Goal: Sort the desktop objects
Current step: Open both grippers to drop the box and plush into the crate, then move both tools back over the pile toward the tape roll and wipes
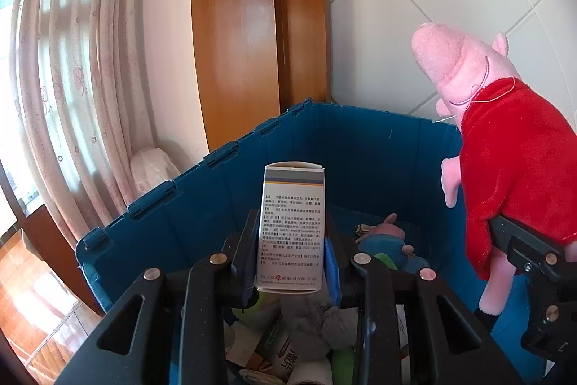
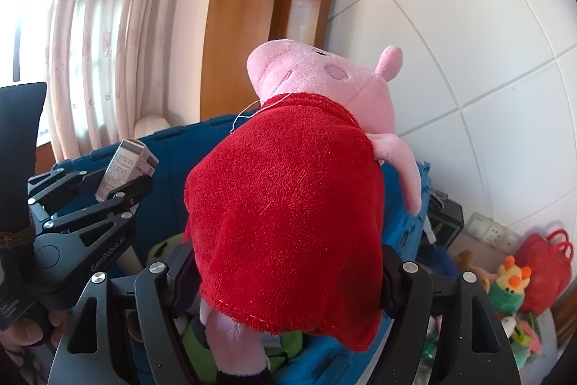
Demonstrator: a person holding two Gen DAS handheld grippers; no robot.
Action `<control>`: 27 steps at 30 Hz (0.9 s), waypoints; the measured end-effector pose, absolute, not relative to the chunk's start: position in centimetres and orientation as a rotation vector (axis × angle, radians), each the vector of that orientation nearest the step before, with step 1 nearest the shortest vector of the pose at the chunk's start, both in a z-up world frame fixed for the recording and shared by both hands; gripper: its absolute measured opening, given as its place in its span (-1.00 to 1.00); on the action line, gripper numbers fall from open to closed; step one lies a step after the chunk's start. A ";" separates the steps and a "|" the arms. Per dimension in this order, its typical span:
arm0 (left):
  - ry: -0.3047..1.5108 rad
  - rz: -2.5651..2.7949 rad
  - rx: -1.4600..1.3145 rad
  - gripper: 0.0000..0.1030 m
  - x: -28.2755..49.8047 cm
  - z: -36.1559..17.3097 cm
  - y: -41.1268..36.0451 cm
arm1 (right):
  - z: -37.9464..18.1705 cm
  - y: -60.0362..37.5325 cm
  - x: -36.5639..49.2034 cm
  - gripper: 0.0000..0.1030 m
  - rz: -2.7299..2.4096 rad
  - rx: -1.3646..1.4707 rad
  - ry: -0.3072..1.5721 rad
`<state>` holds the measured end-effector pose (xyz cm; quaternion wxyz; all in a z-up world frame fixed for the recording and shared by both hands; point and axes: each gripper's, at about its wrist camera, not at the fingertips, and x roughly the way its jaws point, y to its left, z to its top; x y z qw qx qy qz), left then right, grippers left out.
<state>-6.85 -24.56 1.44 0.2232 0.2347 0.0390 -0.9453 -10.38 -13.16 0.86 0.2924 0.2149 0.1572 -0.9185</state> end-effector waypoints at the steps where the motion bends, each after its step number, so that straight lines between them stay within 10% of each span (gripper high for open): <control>1: 0.106 -2.612 0.638 -0.40 -6.7 1.5 -24.5 | 0.7 -13.2 -10.5 0.53 -2.449 0.574 0.422; 11: 0.141 -2.605 0.647 0.24 -5.9 1.4 -24.8 | -0.2 -13.1 -10.2 0.88 -2.470 0.564 0.446; 27: 0.182 -2.637 0.651 0.28 -0.5 1.7 -21.6 | 0.6 -7.3 -5.4 1.00 -2.479 0.549 0.400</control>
